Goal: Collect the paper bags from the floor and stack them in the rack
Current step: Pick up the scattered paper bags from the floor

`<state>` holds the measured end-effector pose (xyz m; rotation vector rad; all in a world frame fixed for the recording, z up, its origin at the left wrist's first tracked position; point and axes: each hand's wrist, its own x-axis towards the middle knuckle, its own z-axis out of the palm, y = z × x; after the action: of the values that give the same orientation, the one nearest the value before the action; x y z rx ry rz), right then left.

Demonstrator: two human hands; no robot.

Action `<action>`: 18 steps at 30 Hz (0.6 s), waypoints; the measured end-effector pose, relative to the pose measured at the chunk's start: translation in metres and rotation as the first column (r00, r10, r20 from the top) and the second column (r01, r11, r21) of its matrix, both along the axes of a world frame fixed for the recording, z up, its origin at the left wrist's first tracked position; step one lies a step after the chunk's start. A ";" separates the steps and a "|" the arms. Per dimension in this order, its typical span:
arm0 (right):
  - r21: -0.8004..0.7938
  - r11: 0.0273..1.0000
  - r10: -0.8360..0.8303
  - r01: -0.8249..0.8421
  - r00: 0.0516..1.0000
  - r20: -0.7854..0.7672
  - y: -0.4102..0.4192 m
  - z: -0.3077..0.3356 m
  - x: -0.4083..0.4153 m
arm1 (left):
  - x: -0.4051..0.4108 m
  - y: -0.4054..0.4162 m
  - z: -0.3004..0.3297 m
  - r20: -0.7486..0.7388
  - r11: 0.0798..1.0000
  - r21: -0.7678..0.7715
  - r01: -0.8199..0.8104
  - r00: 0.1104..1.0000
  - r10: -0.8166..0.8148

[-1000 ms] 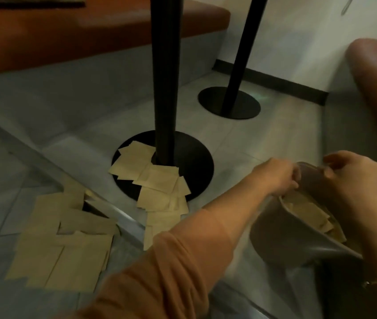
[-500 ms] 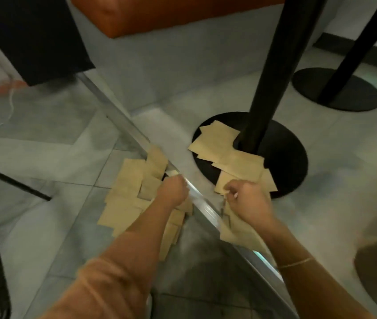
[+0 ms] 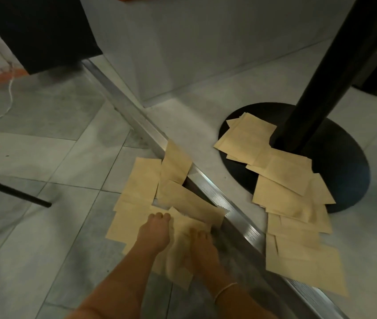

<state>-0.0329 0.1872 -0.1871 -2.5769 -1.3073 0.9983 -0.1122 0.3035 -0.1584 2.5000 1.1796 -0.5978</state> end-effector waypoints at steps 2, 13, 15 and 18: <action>0.036 0.999 -0.035 0.033 0.997 0.075 0.006 -0.009 -0.003 | 0.005 0.002 -0.007 0.028 1.000 -0.008 0.027 0.999 -0.027; -0.153 0.988 0.009 -0.011 1.000 -0.017 -0.012 0.029 0.020 | 0.055 0.009 -0.023 0.086 0.977 -0.018 0.214 0.974 -0.211; -0.187 0.981 0.036 -0.041 0.999 -0.031 -0.018 0.039 0.033 | 0.058 0.000 -0.032 0.064 0.967 -0.028 0.254 0.966 -0.252; -0.217 0.971 0.102 -0.102 0.995 -0.013 -0.027 0.054 0.041 | 0.057 -0.013 -0.042 0.013 0.937 0.106 0.333 0.942 -0.336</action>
<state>0.0078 0.1606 -0.1327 -2.6859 -1.4169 1.2264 -0.0548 0.2903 -0.2003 2.8133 0.7940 -0.5899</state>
